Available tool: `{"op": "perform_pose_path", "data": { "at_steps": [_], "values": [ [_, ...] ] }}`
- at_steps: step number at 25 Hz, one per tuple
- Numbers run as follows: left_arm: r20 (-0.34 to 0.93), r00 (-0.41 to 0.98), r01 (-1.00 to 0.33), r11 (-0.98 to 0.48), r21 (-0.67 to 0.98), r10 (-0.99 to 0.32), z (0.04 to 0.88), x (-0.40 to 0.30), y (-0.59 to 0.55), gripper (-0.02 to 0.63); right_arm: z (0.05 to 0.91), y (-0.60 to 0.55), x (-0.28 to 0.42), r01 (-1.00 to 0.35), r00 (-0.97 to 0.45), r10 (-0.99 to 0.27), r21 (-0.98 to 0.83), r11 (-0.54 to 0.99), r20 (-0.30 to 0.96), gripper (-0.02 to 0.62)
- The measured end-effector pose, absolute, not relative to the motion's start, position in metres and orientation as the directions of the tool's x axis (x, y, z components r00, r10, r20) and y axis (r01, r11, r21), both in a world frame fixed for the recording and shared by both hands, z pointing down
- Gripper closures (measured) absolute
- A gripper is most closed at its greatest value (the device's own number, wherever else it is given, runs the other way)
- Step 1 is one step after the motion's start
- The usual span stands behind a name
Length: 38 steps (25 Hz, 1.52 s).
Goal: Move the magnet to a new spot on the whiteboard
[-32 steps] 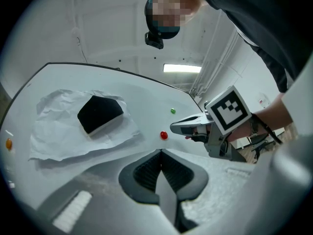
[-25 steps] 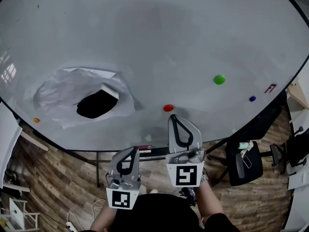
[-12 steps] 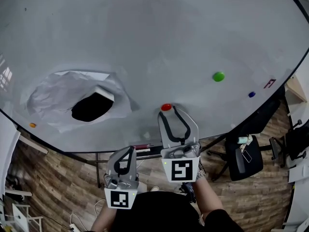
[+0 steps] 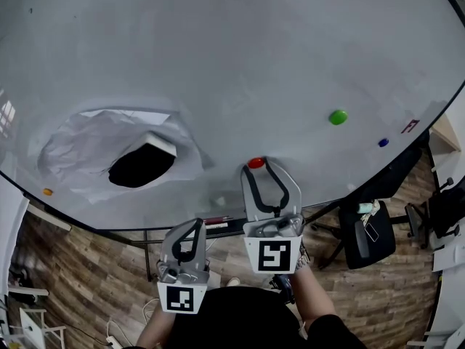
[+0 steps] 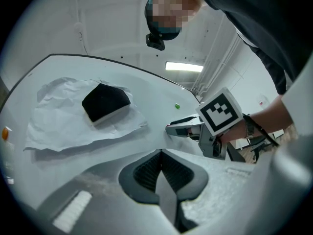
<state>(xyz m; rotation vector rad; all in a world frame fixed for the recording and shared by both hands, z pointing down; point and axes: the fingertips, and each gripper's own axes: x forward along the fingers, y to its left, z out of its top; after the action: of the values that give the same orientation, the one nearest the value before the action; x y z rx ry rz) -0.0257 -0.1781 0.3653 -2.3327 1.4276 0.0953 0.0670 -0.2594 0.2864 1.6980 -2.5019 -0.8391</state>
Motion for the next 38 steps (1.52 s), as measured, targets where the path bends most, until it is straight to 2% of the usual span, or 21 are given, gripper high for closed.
{"op": "perform_pose_path", "data": {
  "at_steps": [27,38],
  "values": [
    [-0.256,0.494,-0.861,-0.424,-0.282,-0.831,0.371,-0.027,-0.176,0.604,0.288,-0.261,0.068,-0.856,-0.399,-0.879,0.451,0.254,-0.261,0.469],
    [-0.268,0.475,-0.871,-0.403,-0.281,-0.838,0.369,-0.030,-0.167,0.604,0.274,-0.242,0.063,-0.844,-0.433,-0.845,0.469,0.258,-0.314,0.469]
  ]
}}
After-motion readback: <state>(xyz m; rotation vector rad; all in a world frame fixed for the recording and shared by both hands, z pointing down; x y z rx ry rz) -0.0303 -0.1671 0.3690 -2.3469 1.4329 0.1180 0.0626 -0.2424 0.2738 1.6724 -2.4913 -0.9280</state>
